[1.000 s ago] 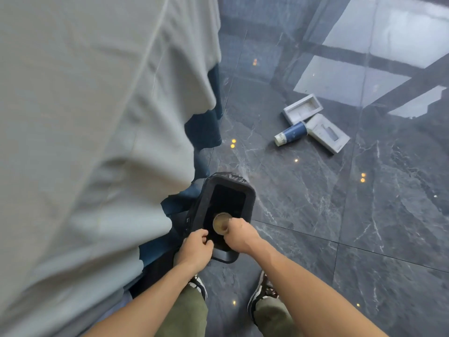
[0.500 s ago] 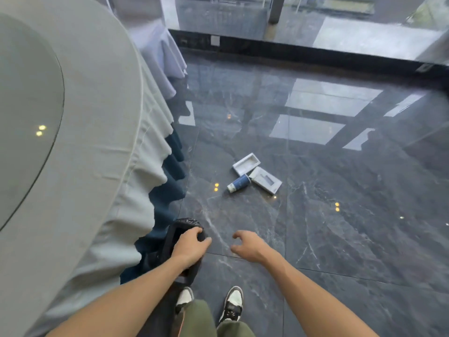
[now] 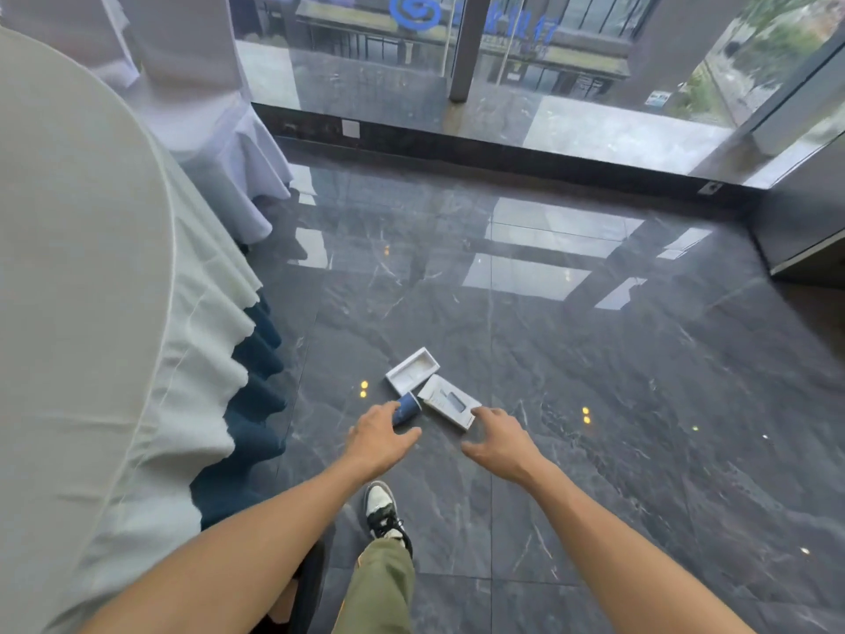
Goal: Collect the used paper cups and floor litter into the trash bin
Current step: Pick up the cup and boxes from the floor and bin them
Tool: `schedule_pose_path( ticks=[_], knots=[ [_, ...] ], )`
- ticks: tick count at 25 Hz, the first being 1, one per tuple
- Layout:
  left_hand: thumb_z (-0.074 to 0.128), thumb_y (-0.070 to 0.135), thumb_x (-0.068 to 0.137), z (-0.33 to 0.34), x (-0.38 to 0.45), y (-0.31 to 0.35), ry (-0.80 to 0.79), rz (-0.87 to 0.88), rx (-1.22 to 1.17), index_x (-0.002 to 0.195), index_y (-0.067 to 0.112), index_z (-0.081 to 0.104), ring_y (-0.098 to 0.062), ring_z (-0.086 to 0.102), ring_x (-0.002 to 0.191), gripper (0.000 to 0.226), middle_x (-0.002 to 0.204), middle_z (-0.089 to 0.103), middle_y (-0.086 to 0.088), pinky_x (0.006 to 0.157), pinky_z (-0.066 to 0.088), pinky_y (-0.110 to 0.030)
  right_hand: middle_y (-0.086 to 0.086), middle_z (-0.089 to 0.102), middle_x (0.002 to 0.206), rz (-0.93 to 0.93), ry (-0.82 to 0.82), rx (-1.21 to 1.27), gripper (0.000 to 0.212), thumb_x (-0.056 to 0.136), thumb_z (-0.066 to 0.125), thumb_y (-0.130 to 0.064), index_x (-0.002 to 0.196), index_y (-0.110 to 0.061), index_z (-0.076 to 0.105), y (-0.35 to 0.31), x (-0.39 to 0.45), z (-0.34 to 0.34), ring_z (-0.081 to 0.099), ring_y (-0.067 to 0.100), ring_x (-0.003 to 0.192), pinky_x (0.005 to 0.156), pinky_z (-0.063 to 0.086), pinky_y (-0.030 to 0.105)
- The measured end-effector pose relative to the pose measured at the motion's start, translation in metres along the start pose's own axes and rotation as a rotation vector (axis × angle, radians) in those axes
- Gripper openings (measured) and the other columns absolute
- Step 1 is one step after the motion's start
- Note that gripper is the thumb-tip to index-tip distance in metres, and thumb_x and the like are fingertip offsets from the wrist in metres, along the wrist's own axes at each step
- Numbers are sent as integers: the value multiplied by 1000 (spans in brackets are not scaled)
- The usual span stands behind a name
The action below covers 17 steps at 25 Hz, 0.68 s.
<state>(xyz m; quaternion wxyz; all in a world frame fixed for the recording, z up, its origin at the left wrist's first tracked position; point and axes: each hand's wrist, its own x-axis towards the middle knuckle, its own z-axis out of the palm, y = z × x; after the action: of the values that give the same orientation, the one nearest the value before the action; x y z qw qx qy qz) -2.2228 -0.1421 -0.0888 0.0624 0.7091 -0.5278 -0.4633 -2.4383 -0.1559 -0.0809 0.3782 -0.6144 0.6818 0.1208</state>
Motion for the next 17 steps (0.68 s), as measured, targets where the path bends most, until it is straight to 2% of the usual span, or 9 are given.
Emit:
schedule_pose_path(
  ticks=[4,8,11,13,17],
  knots=[
    [70,44,90,-8,72,21,-19,-1,-43,146,17,49,-29,52,135,65,146,54,-9,108,40,-37,10,46,152,46,40,9,72,87,68,-39,151,-18,41,10,62,-42,47,32,137,109,42,44],
    [76,42,88,-10,130,23,-30,1,-94,155,17,39,-25,47,139,81,151,47,-7,108,37,-32,13,44,151,79,81,47,74,87,71,-38,150,-14,39,21,121,-57,49,36,134,107,44,47],
    [80,40,85,2,182,15,-21,-24,-108,158,17,34,-23,43,143,89,155,43,-6,108,34,-28,13,42,152,63,77,55,80,88,71,-40,154,-12,35,33,172,-49,45,37,138,111,40,47],
    [83,40,82,21,222,5,-9,-45,-108,159,17,33,-23,41,144,94,157,42,-6,111,34,-31,12,39,155,54,71,52,83,89,70,-40,157,-12,31,41,213,-38,41,36,141,114,36,47],
    [86,39,79,89,310,-30,-3,-113,-145,157,19,34,-23,44,142,96,155,43,-6,110,38,-34,13,39,155,24,37,51,85,88,70,-41,157,-11,29,69,312,11,39,36,142,113,35,46]
  ],
)
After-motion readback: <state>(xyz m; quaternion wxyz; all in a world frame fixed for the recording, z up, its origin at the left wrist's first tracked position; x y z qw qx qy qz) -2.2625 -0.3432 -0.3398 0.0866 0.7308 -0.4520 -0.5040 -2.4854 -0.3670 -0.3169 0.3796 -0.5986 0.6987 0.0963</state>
